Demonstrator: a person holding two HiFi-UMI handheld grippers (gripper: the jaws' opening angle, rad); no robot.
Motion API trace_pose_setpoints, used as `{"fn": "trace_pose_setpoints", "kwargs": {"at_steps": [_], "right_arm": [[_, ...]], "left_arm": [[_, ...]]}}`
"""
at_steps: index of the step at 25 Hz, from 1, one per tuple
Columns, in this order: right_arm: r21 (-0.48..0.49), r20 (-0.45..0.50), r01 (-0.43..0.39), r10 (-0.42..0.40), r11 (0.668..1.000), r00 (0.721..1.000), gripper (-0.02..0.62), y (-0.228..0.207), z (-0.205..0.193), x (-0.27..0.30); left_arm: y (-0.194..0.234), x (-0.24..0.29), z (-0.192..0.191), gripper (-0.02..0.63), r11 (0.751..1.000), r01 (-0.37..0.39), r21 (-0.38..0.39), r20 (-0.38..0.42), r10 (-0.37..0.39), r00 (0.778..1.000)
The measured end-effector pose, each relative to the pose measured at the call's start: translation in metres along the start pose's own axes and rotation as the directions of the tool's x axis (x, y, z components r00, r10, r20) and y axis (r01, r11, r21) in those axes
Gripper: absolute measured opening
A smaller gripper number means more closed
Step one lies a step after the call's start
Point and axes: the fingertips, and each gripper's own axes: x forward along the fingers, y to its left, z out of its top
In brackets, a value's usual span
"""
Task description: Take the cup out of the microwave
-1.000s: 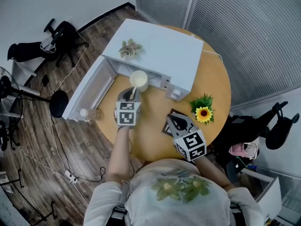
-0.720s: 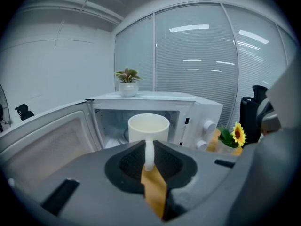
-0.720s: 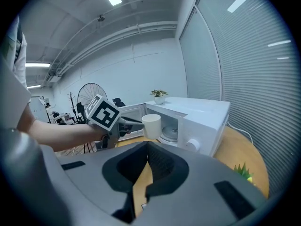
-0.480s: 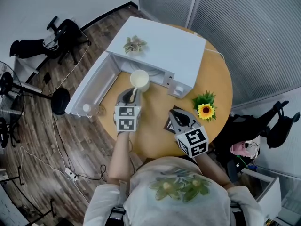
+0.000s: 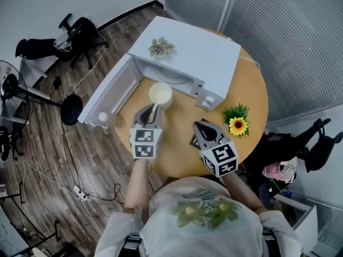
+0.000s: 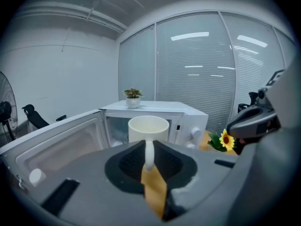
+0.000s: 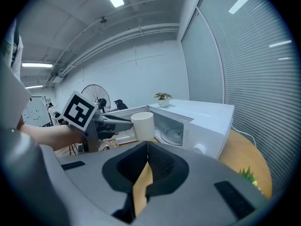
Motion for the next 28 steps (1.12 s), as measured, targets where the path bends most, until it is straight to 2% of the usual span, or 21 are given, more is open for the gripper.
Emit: {"fn": "trace_pose_setpoints", "kwargs": {"at_steps": [15,28], "right_arm": [[0.004,0.006,-0.031,0.031,0.999,0.999,0.017,0.008,0.000,-0.002],[-0.021,-0.011,-0.078,0.078,0.997,0.997,0.017,0.023,-0.002,0.007]], "left_arm": [[-0.015,-0.045,-0.004,0.054,1.000,-0.010,-0.005,0.024,0.010,1.000],[-0.007,-0.063,-0.025,0.052,0.999,-0.048,-0.017,-0.001,0.048,0.999]]}}
